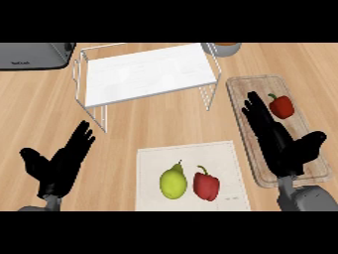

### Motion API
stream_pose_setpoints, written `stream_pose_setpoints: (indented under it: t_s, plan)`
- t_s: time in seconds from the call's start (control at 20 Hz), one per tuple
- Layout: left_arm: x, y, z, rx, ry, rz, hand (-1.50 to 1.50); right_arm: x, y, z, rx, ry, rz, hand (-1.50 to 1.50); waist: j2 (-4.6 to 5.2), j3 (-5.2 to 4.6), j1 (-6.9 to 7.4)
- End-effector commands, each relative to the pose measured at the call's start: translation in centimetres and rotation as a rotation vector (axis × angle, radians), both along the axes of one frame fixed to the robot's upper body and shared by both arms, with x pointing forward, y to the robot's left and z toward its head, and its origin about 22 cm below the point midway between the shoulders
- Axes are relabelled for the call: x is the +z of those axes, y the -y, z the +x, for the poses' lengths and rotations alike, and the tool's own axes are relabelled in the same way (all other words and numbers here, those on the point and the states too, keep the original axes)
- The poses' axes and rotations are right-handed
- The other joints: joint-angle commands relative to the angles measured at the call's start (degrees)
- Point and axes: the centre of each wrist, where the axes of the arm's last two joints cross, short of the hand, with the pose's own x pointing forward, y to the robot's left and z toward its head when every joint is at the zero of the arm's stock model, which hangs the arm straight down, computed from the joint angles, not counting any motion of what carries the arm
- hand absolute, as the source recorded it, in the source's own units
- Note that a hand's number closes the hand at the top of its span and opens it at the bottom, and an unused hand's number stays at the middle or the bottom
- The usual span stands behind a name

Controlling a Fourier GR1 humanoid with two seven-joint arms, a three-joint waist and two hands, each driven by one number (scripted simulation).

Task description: Pick the pear from the placemat and place it in the tiered shelf

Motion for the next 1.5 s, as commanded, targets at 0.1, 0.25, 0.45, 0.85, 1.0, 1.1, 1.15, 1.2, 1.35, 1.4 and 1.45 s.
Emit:
stream_pose_setpoints:
  t_s: [0.1,0.25,0.45,0.85,1.0,1.1,1.15,1.2,1.35,1.4,1.45]
  plan:
    - [4.0,-0.7,1.8,0.068,0.213,0.132,0.00,1.4,-3.8,1.7,0.011,-0.074,0.075,1.50,2.11,0.31,2.89]
    - [8.3,-1.8,3.9,0.162,0.381,0.273,0.00,0.7,-7.2,3.4,0.019,-0.162,0.139,1.50,2.35,0.46,4.97]
    - [9.6,-1.6,4.2,0.148,0.336,0.239,0.00,-2.7,-6.4,3.1,-0.268,-0.309,0.260,-1.50,2.36,0.43,3.05]
    - [9.1,-0.5,2.9,0.182,0.319,0.266,0.00,5.0,-3.5,3.6,0.111,-0.190,0.058,-1.50,1.92,0.26,1.74]
    - [8.6,-0.8,2.3,0.160,0.313,0.243,0.00,6.3,-4.2,4.1,0.276,-0.236,-0.139,-1.50,1.97,0.17,2.65]
    - [9.1,-0.5,3.5,0.163,0.311,0.256,0.00,8.3,-4.3,4.0,0.357,-0.273,-0.241,-1.50,2.00,0.16,1.72]
    - [9.8,-0.4,3.3,0.152,0.323,0.265,0.00,10.3,-4.4,4.8,0.376,-0.260,-0.312,-1.50,1.94,0.17,2.40]
    - [9.4,0.2,2.9,0.147,0.313,0.234,0.00,11.3,-5.3,5.1,0.379,-0.243,-0.400,-1.50,1.88,0.11,3.12]
    - [9.7,0.6,3.4,0.143,0.313,0.246,0.00,12.1,-7.0,5.0,0.427,-0.281,-0.640,-1.50,1.97,0.10,2.99]
    - [9.1,0.0,2.9,0.150,0.316,0.246,0.00,13.9,-7.1,5.1,0.428,-0.280,-0.709,-1.50,1.82,0.04,3.18]
    - [9.7,-0.2,3.0,0.138,0.324,0.252,0.00,13.9,-7.8,5.5,0.453,-0.311,-0.740,-1.50,2.04,0.13,3.42]
